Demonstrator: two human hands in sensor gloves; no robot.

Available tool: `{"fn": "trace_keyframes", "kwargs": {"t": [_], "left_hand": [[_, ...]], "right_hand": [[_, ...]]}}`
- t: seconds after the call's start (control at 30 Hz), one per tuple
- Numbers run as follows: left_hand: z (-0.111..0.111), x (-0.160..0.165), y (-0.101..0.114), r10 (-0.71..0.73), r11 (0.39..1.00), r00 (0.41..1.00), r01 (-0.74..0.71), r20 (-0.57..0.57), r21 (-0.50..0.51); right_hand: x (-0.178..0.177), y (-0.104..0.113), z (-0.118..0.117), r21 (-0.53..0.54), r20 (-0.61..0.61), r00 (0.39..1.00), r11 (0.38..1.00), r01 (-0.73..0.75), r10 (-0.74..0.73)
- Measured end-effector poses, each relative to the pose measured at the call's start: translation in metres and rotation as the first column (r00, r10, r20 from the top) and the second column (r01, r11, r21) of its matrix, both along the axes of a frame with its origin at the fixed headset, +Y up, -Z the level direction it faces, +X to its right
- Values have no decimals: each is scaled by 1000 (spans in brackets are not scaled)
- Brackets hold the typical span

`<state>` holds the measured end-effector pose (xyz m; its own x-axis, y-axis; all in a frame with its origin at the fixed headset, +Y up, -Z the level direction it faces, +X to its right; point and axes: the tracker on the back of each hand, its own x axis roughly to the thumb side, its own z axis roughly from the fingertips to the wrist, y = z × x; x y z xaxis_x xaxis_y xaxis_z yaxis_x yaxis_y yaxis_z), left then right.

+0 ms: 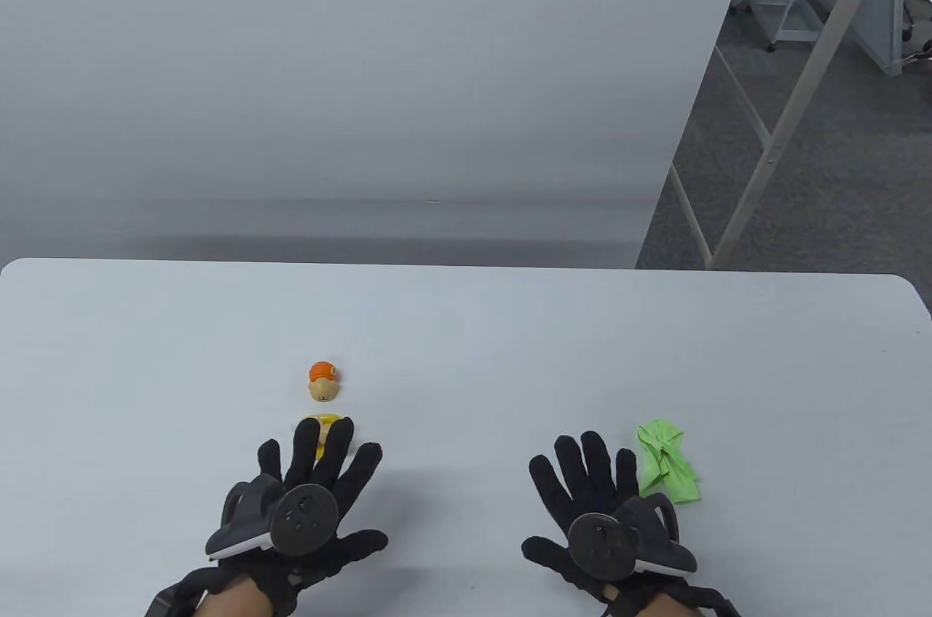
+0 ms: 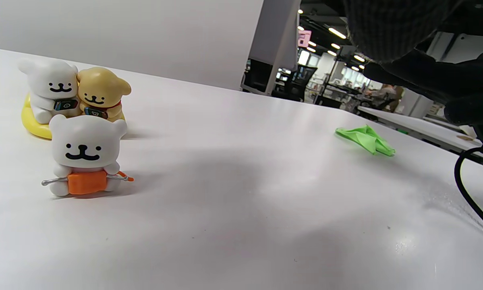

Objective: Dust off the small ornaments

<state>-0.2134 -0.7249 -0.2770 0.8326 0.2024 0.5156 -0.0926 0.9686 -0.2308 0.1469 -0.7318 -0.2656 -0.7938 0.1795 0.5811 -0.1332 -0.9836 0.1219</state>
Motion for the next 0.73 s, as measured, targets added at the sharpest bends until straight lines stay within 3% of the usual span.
{"fn": "trace_keyframes", "kwargs": {"t": [0.73], "left_hand": [[-1, -2, -1, 6, 1000, 1000, -6, -8, -14]], "right_hand": [[-3, -2, 2, -16, 3, 1000, 1000, 13, -13]]}}
